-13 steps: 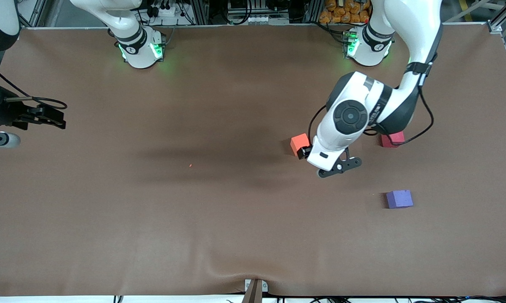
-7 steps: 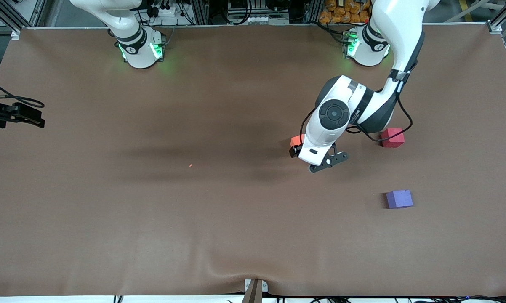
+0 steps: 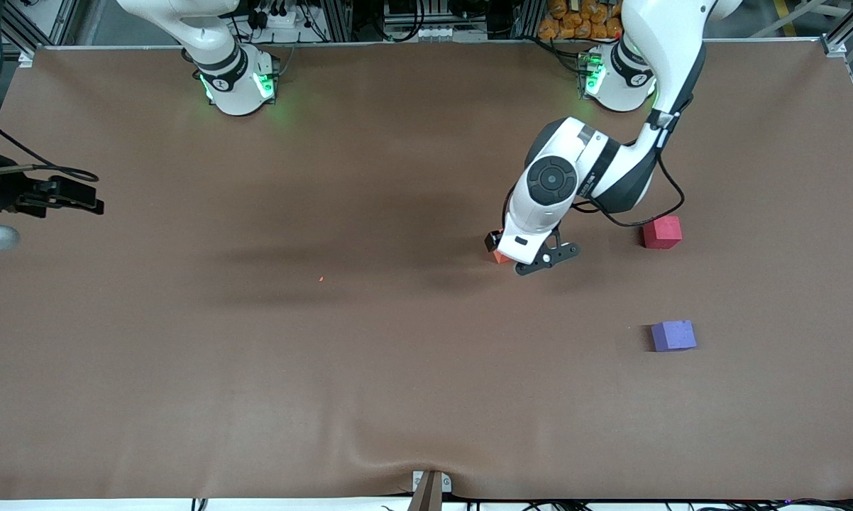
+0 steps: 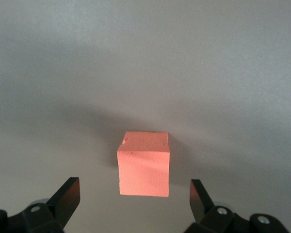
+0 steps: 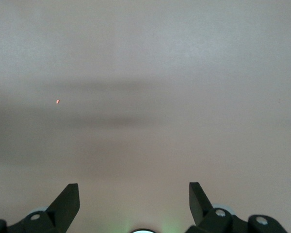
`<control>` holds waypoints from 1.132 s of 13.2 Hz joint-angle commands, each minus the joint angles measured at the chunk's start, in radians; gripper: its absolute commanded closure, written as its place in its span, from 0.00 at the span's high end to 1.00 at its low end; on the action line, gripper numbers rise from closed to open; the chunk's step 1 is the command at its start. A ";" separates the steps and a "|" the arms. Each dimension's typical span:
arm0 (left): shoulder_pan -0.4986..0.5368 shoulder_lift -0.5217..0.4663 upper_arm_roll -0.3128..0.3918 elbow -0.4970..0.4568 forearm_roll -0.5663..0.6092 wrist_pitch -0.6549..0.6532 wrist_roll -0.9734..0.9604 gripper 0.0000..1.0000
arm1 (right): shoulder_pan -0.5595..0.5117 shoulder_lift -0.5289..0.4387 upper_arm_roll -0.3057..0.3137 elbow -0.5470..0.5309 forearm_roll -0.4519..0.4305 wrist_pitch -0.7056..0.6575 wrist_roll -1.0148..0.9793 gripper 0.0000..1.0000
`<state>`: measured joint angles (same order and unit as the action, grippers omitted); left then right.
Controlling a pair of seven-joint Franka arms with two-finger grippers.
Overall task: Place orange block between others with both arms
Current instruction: 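Lower the left gripper onto the orange cube and close on it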
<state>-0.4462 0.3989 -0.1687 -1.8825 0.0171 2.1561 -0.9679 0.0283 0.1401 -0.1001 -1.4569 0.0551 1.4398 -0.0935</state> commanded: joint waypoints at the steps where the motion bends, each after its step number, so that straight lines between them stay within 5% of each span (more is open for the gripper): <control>1: -0.017 -0.002 0.003 -0.026 0.004 0.044 -0.057 1.00 | 0.033 -0.031 -0.021 -0.008 -0.065 0.010 -0.032 1.00; 15: -0.020 0.028 -0.002 -0.142 -0.005 0.229 -0.106 1.00 | 0.061 -0.017 -0.010 0.016 -0.074 0.002 -0.025 1.00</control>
<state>-0.4596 0.4320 -0.1694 -1.9935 0.0171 2.3367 -1.0465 0.0816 0.1282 -0.1070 -1.4437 -0.0037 1.4437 -0.1129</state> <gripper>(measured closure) 0.000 0.000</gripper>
